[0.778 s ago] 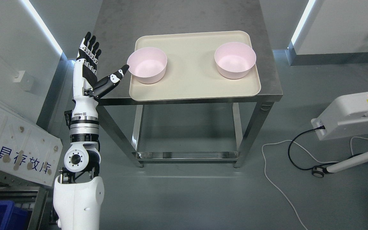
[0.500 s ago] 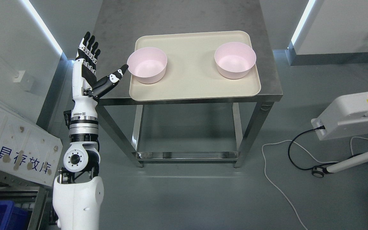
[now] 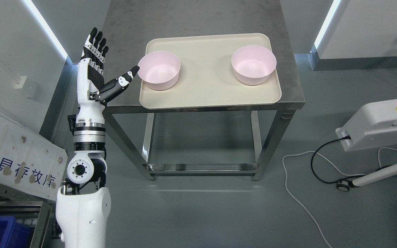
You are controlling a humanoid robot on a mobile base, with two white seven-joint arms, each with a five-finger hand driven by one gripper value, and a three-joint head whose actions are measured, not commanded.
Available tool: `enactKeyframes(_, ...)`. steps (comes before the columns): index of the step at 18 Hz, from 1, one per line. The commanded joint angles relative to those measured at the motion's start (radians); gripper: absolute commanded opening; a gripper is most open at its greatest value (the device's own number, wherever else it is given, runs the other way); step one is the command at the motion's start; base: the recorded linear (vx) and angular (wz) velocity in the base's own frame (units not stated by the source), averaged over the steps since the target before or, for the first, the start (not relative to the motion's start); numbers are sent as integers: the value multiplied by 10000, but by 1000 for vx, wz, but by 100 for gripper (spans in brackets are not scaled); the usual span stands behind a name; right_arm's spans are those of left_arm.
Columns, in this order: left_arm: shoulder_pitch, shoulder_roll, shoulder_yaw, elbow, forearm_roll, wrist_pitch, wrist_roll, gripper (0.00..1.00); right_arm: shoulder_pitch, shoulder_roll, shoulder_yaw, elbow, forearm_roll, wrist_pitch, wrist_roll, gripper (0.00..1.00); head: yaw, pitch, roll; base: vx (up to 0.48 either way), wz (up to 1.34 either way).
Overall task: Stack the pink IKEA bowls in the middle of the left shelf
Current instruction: 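Raise the left hand and move it toward the nearer pink bowl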
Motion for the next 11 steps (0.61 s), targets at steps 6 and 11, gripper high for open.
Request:
enactKeyframes(6,-4364,1697,-1204,4872,-1495,1943,-2895,97,-1,-175,0,0,0,-7,-8,100,0,0,0,0,0)
enactKeyframes(11,-4626,1620,-1670,6484,-2265,2204,-3098,99,-1,-175,0,0,0,-7,-8,100,0,0,0,0,0)
